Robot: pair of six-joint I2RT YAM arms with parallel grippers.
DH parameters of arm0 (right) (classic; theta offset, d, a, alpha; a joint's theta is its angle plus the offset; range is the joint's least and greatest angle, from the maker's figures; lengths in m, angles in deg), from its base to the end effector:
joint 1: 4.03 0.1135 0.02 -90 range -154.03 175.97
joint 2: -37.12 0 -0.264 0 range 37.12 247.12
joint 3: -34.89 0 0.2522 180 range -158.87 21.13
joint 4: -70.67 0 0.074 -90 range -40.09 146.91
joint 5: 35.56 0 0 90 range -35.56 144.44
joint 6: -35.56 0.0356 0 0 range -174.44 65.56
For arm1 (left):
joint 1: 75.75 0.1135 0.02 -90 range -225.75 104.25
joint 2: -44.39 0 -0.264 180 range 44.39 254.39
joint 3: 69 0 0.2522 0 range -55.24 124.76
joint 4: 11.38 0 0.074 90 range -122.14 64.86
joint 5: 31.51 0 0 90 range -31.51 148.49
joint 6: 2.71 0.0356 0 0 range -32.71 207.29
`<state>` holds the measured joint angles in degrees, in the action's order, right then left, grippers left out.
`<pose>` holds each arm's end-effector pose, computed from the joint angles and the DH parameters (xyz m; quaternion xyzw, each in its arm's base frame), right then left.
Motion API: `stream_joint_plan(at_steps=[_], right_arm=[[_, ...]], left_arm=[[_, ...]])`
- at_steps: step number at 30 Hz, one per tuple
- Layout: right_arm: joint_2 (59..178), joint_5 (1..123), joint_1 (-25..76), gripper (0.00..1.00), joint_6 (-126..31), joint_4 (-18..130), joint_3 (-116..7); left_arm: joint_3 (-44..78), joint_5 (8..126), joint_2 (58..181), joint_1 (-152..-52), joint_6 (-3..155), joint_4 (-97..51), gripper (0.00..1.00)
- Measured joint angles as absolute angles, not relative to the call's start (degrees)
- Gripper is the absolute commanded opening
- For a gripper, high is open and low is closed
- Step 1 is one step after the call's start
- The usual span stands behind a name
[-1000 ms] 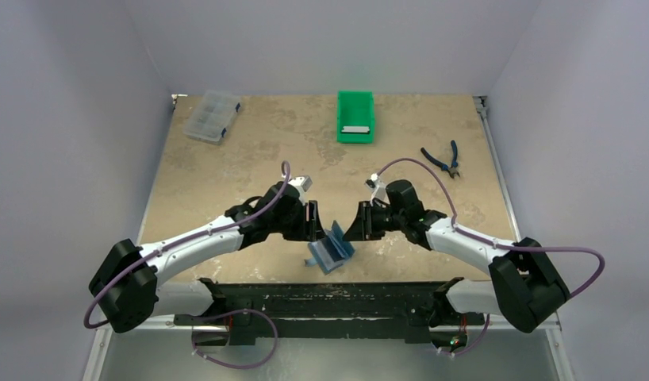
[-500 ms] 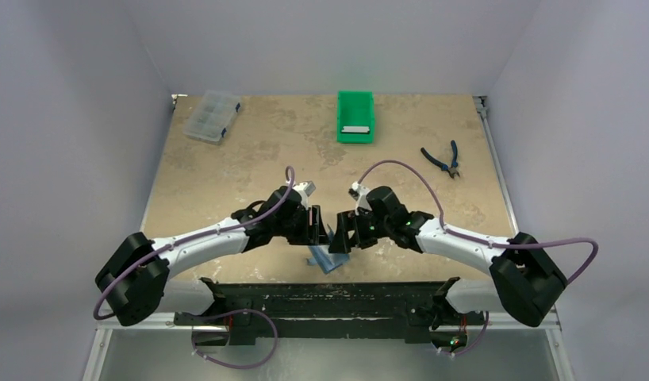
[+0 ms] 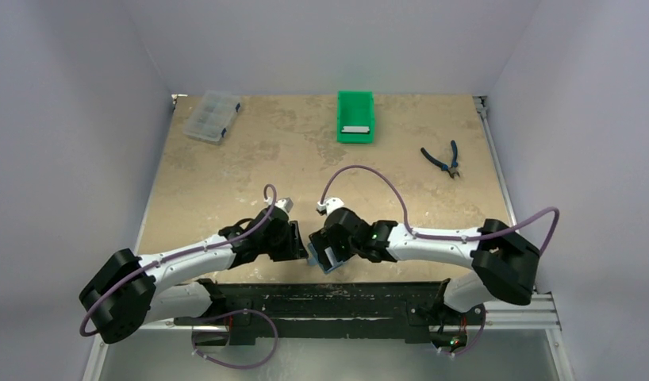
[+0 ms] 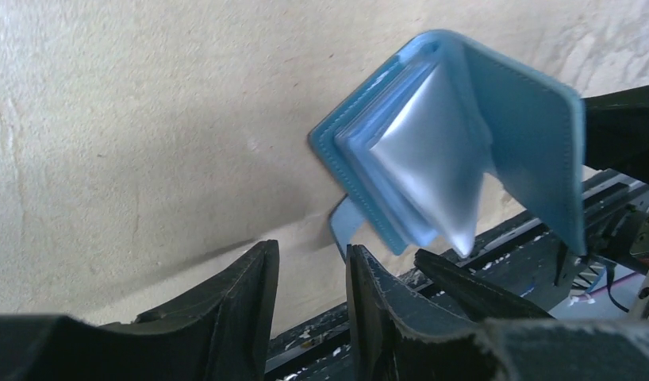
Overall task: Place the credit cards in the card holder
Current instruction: Open the card holder at the center of the board.
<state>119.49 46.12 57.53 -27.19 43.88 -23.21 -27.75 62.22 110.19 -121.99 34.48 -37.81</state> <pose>0.1395 0.2468 0.1865 -0.2543 0.9056 0.1838 0.2854 0.1437 -0.1534 0.1644 -0.0431 0.9412 -0.2738 0.1933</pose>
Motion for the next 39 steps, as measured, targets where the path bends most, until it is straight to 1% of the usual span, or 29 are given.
stream_joint_plan(at_steps=[9, 14, 17, 21, 26, 31, 33, 36, 38, 39], right_arm=[[125.5, 40.2, 60.1, 0.89, -27.4, 41.9, -26.4], [126.3, 39.8, 60.2, 0.92, -27.0, 41.5, -26.5], [126.6, 39.8, 60.2, 0.89, -27.0, 41.5, -26.5], [126.8, 39.8, 60.2, 0.73, -26.8, 41.5, -26.5], [126.6, 40.9, 60.2, 0.48, -25.4, 42.0, -26.4], [125.0, 44.2, 60.2, 0.32, -23.3, 45.2, -23.8], [124.2, 45.4, 60.1, 0.31, -22.4, 45.9, -22.8], [123.0, 47.3, 59.3, 0.33, -20.5, 47.6, -20.9], [122.4, 49.3, 58.2, 0.34, -19.5, 49.1, -19.5], [122.1, 50.3, 57.5, 0.35, -18.9, 50.0, -18.8]], left_arm=[[-30.0, 63.1, 111.4, -122.0, 33.7, -36.5, 0.41], [-30.4, 63.2, 111.0, -122.0, 33.6, -36.3, 0.42], [-30.5, 63.2, 111.0, -122.0, 33.6, -36.3, 0.43], [-30.5, 63.3, 111.0, -122.0, 33.6, -35.9, 0.43], [-30.5, 63.4, 111.0, -122.0, 33.6, -35.9, 0.44], [-30.4, 63.7, 110.1, -122.0, 33.9, -36.2, 0.44], [-30.0, 63.8, 110.0, -122.0, 34.2, -36.9, 0.44], [-28.7, 63.9, 109.8, -122.0, 34.6, -37.9, 0.43], [-27.7, 64.3, 109.1, -122.0, 34.9, -38.1, 0.4], [-27.3, 64.6, 108.9, -122.0, 35.0, -38.1, 0.38]])
